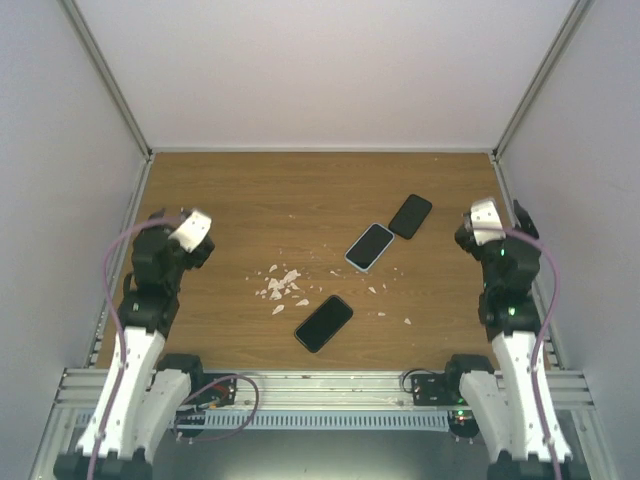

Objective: Take the phone out of the phone case
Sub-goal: Pick up the phone at the center of the board.

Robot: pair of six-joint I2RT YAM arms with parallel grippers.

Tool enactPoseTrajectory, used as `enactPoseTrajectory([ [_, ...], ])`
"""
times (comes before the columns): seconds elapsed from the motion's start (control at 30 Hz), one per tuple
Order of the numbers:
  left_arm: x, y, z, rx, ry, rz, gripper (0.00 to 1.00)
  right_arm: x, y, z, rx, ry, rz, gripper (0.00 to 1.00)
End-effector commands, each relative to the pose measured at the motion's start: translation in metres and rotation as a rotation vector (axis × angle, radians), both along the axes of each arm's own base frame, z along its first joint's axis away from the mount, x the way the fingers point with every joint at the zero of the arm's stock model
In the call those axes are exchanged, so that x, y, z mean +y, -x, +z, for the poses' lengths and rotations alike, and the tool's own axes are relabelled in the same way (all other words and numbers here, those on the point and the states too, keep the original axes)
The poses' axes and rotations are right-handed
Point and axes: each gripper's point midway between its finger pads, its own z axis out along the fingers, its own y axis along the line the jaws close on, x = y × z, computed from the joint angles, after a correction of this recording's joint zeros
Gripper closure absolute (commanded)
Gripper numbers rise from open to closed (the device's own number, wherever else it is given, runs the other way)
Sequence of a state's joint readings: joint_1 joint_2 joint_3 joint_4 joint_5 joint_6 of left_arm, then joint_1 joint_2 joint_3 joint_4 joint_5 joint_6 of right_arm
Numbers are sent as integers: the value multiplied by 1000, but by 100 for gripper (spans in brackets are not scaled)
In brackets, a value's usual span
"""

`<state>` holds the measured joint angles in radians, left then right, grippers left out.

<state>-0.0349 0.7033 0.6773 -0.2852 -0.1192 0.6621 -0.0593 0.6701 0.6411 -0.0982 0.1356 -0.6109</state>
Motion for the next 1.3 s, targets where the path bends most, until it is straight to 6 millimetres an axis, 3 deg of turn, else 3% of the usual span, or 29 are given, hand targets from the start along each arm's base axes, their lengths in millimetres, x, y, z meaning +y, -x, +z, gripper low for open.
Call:
enactPoseTrajectory([
  [0.0, -29, -35, 1, 109, 128, -104, 1, 20, -37, -2, 98, -169, 110, 0],
  [0.17, -73, -67, -22, 261, 184, -229, 1, 35, -81, -13, 215, -319, 192, 0],
  [0.33, -139, -61, -66, 441, 189, -420, 1, 51, -105, -25, 297, -453, 266, 1],
  [0.43, -183, -37, -93, 556, 174, -563, 1, 61, -111, -33, 338, -524, 306, 0],
  [0.57, -236, 10, -124, 693, 131, -760, 1, 68, -113, -40, 381, -589, 334, 0],
  [0.77, -288, 79, -152, 822, 60, -1007, 1, 77, -108, -48, 425, -654, 369, 0],
  [1.03, -315, 140, -185, 846, -120, -1199, 1, 88, -105, -50, 464, -704, 421, 0],
  [1.27, -329, 168, -198, 807, -245, -1335, 1, 93, -106, -50, 483, -733, 447, 0],
])
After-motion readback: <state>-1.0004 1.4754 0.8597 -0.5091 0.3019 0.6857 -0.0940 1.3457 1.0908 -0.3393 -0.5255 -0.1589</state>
